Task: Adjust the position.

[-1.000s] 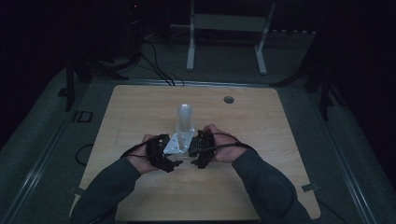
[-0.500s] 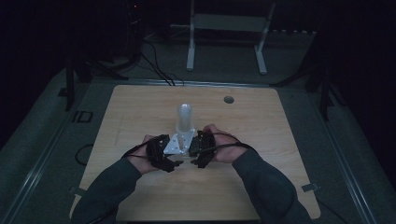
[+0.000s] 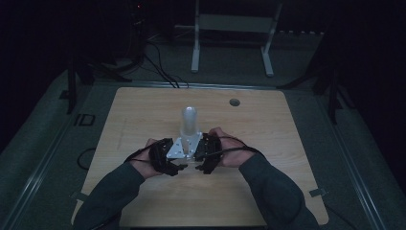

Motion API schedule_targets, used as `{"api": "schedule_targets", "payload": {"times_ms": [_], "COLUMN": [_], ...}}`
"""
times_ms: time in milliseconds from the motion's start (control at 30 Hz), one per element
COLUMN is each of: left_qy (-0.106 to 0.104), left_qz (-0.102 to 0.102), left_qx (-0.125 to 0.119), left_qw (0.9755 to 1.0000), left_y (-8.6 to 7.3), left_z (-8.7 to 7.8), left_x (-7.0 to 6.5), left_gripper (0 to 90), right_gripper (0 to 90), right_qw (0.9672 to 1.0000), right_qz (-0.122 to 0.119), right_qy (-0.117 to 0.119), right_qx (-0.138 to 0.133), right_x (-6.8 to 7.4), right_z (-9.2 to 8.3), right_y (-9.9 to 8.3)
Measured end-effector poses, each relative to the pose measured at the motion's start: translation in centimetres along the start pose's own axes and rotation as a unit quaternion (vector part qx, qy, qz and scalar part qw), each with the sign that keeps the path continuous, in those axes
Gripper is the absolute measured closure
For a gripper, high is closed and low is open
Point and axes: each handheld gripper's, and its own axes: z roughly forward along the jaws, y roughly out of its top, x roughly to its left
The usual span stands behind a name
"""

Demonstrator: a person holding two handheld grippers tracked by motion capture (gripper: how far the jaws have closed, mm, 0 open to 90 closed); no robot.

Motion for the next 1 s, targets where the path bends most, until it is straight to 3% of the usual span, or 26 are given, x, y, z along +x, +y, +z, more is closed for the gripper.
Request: {"api": "schedule_targets", "payload": {"times_ms": [67,100,200,600,800,1000], "left_qy": [-0.001,-0.003,-0.003,0.000,0.000,0.001], "left_qz": [-0.006,-0.023,-0.008,-0.020,-0.027,-0.034], "left_qx": [-0.005,-0.019,-0.006,-0.012,-0.015,-0.020], "left_qw": [1.0000,0.9995,0.9999,0.9997,0.9995,0.9992], "left_y": [-0.1,-0.1,-0.2,-0.6,-0.9,-1.1], "left_z": [0.0,0.2,0.0,-0.1,-0.2,-0.3], "left_x": [-0.1,-0.3,0.0,0.2,0.3,0.4], "left_gripper": [41.4,41.3,41.3,41.3,41.4,41.4], "right_gripper": [19.5,18.5,16.1,13.2,13.3,13.6], "right_qw": [0.9999,0.9999,0.9999,0.9993,0.9980,0.9942], "right_qz": [0.007,0.003,-0.002,-0.007,0.003,0.024], "right_qy": [0.002,0.004,0.003,-0.012,-0.014,-0.019], "right_qx": [-0.010,-0.011,-0.013,-0.034,-0.062,-0.103], "right_x": [0.2,0.1,0.1,0.2,0.4,0.2], "right_z": [0.0,0.0,-0.1,-0.9,-2.2,-3.7], "right_y": [0.0,0.0,0.0,-0.2,-0.6,-1.5]}}
